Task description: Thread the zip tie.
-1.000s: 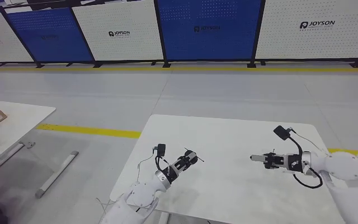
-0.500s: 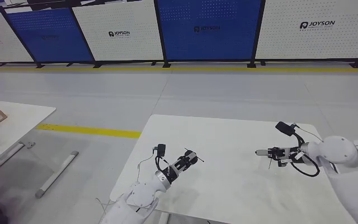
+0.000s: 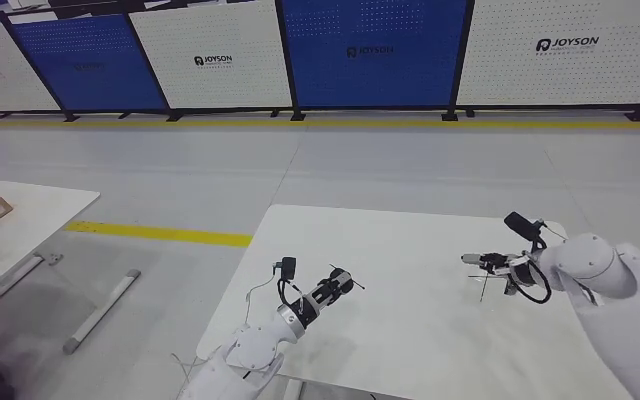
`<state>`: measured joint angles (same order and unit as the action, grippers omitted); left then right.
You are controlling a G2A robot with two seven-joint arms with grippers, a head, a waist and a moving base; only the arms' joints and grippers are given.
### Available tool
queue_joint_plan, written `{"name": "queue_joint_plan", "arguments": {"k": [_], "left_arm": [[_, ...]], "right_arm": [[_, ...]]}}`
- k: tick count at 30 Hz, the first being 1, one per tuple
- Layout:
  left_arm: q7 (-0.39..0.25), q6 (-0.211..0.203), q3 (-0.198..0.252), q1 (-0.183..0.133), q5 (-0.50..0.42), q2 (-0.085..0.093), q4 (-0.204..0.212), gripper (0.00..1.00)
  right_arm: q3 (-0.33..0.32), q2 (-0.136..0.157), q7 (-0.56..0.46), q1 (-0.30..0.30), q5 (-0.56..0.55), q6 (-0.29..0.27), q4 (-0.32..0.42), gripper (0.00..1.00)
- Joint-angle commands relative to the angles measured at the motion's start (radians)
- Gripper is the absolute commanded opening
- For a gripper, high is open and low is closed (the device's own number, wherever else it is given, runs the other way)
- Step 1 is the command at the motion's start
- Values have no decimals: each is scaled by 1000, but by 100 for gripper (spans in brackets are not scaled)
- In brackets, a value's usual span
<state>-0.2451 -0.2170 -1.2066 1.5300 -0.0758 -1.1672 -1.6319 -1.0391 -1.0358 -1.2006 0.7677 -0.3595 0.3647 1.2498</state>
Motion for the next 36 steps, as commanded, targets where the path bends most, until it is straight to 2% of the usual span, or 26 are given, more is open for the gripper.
{"name": "queue_joint_plan", "arguments": {"k": [1,2,5,15,18,23,27,29,36], "left_arm": [[0,0,0,0,0,0,0,0],[0,0,0,0,0,0,0,0],[0,0,0,0,0,0,0,0],[0,0,0,0,0,0,0,0],[0,0,0,0,0,0,0,0],[0,0,0,0,0,0,0,0],[0,0,0,0,0,0,0,0],[0,0,0,0,0,0,0,0],[0,0,0,0,0,0,0,0]], "right_arm": [[14,-14,3,-31,-21,-25,-57,100],[33,-29,4,-58,-37,-25,-100,100],[106,-68,14,-117,-118,-25,-167,100],[106,-68,14,-117,-118,-25,-167,100],[108,-68,15,-110,-118,-61,-172,100],[170,-92,-22,-159,-138,-69,-235,100],[233,-120,-47,-201,-150,-105,-309,100],[253,-135,-17,-215,-157,-83,-339,100],[253,-135,-17,-215,-157,-83,-339,100]]}}
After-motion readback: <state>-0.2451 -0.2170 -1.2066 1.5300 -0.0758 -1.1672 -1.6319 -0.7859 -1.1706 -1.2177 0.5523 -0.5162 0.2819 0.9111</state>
